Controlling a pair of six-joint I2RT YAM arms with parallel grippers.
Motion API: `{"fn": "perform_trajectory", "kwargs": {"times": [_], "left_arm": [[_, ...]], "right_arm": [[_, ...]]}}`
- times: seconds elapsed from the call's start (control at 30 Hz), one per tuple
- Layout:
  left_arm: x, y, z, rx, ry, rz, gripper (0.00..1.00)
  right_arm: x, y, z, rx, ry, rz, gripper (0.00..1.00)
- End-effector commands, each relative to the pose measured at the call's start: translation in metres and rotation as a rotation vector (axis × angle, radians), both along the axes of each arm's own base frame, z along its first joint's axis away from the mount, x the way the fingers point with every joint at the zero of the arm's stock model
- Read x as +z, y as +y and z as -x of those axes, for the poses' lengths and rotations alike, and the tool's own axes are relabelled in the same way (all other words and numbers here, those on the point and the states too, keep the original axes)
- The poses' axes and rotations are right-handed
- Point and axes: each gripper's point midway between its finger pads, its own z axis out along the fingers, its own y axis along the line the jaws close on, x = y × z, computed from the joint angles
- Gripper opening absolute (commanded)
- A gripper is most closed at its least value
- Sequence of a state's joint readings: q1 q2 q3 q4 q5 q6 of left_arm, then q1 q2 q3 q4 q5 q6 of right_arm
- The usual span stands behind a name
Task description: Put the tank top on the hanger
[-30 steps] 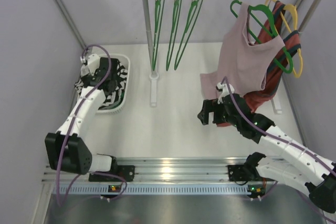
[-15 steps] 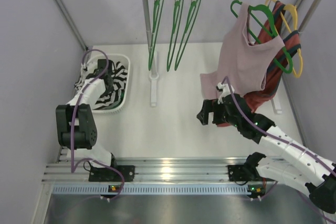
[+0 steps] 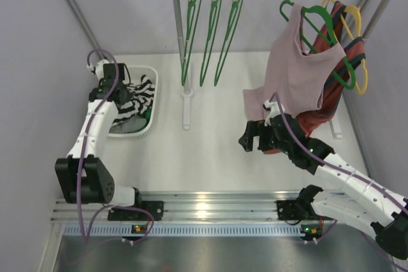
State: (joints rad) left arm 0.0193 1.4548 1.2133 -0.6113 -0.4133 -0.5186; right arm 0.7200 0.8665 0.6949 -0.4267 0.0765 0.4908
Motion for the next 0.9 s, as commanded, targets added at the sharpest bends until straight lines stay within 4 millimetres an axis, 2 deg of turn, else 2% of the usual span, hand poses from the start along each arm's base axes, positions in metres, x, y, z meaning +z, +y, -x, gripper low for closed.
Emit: {"fn": "perform_trajectory", "kwargs": {"times": [0.0,0.1,0.13,0.2,0.23,0.33,0.37,0.4,0.43,0.53,0.6,0.67,0.7,0.73,0.77,0.8,0.83,0.87], "left_arm": [[0.099,-0.013,-0.002,-0.104,-0.23,0.017,0.0],[0.156,-0.025,0.004,-0.169,-0.357,0.043,0.0],[0.186,-0.03,0.007,-0.198,-0.427,0.051,0.0],[0.213,-0.038,0.013,-0.235,-0.484,0.056,0.0],[0.243,-0.044,0.018,-0.269,-0.551,0.06,0.0],[0.282,-0.053,0.029,-0.311,-0.636,0.063,0.0],[0.306,-0.057,0.035,-0.335,-0.694,0.063,0.0],[0.316,-0.059,0.039,-0.344,-0.716,0.067,0.0],[0.334,-0.06,0.046,-0.352,-0.757,0.064,0.0],[0.359,-0.063,0.06,-0.369,-0.822,0.068,0.0],[0.364,-0.071,0.065,-0.4,-0.841,0.096,0.0],[0.359,-0.077,0.067,-0.411,-0.836,0.136,0.0],[0.354,-0.088,0.068,-0.465,-0.824,0.177,0.0],[0.336,-0.093,0.068,-0.479,-0.792,0.206,0.0],[0.331,-0.098,0.067,-0.491,-0.797,0.237,0.0],[0.327,-0.107,0.076,-0.536,-0.803,0.266,0.0],[0.295,-0.109,0.069,-0.529,-0.739,0.3,0.0],[0.286,-0.123,0.071,-0.564,-0.73,0.341,0.0]], "right_arm": [[0.031,0.013,-0.01,0.015,-0.075,-0.067,1.0],[0.036,0.015,-0.013,0.016,-0.083,-0.065,1.0],[0.039,0.016,-0.014,0.019,-0.087,-0.064,1.0],[0.041,0.016,-0.016,0.018,-0.09,-0.054,1.0],[0.045,0.017,-0.018,0.019,-0.102,-0.055,1.0],[0.048,0.016,-0.02,0.015,-0.107,-0.048,1.0],[0.051,0.017,-0.02,0.017,-0.115,-0.051,1.0],[0.052,0.017,-0.022,0.014,-0.115,-0.05,1.0],[0.054,0.017,-0.022,0.013,-0.119,-0.05,1.0],[0.058,0.018,-0.024,0.011,-0.125,-0.053,1.0],[0.059,0.018,-0.024,0.009,-0.129,-0.055,1.0],[0.06,0.018,-0.024,0.009,-0.13,-0.054,1.0],[0.061,0.017,-0.025,0.007,-0.134,-0.056,1.0],[0.06,0.017,-0.024,0.004,-0.13,-0.055,1.0],[0.061,0.017,-0.025,0.002,-0.13,-0.056,1.0],[0.062,0.017,-0.025,0.0,-0.133,-0.055,1.0],[0.062,0.016,-0.025,-0.003,-0.132,-0.059,1.0],[0.061,0.016,-0.025,-0.005,-0.132,-0.058,1.0]]}}
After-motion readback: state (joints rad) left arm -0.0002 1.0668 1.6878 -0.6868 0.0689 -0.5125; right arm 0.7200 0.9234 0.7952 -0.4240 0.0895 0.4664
